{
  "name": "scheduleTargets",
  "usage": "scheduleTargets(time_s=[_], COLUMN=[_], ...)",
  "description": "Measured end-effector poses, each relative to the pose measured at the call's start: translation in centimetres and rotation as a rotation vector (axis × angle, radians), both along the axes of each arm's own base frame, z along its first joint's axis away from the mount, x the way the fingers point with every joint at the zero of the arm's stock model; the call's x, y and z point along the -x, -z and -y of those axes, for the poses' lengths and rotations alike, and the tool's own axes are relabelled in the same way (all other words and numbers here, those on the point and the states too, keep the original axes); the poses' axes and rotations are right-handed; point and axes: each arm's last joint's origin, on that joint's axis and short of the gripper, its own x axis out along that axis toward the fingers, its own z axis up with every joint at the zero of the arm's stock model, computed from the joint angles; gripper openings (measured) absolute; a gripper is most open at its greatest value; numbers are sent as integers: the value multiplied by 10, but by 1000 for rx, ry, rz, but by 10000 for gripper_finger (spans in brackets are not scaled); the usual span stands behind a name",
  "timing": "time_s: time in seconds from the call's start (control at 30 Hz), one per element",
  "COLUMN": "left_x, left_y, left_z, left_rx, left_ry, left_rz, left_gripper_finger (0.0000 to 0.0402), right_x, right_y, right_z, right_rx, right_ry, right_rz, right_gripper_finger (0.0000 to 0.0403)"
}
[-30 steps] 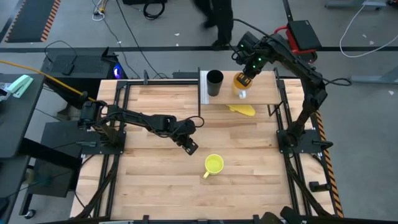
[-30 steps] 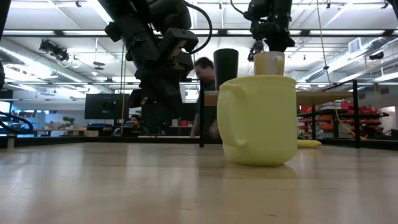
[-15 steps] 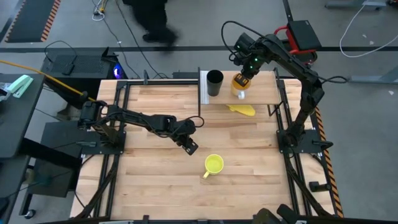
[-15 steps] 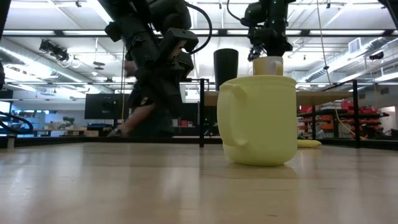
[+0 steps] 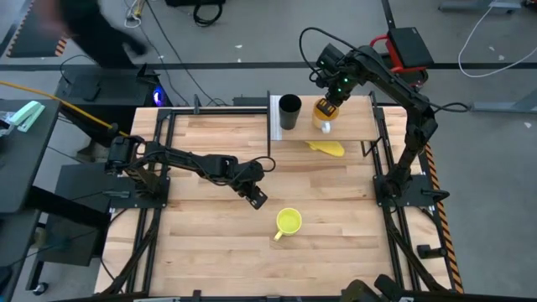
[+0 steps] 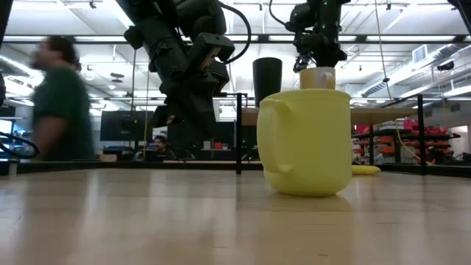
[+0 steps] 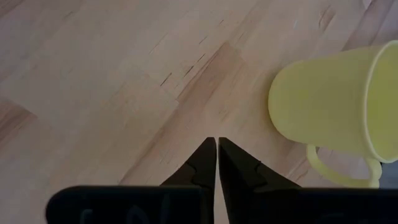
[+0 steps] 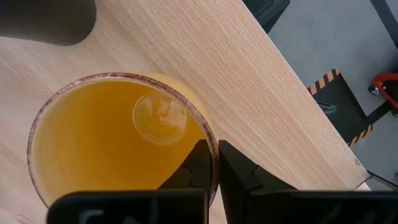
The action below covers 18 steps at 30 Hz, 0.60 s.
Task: Stack small to large cups/mugs on shelf
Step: Put the orange mug on the shelf
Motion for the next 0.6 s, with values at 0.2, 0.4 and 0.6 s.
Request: scheduleTargets(time_s=[0.2, 0.4, 0.6], left_x=[0, 0, 0], left_y=[0, 0, 0], left_z=[0, 0, 0], left_rx=[0, -1, -1], left_ry=[1, 1, 2], left_rz=[0, 0, 0], left_gripper_finger=[14, 12, 23], right_x=[0, 0, 0], right_y=[0, 0, 0], right_z=[0, 0, 0], right_rx=[0, 0, 0], right_ry=[1, 1, 0], right_rz=[1, 0, 0], right_gripper_finger=[46, 53, 55])
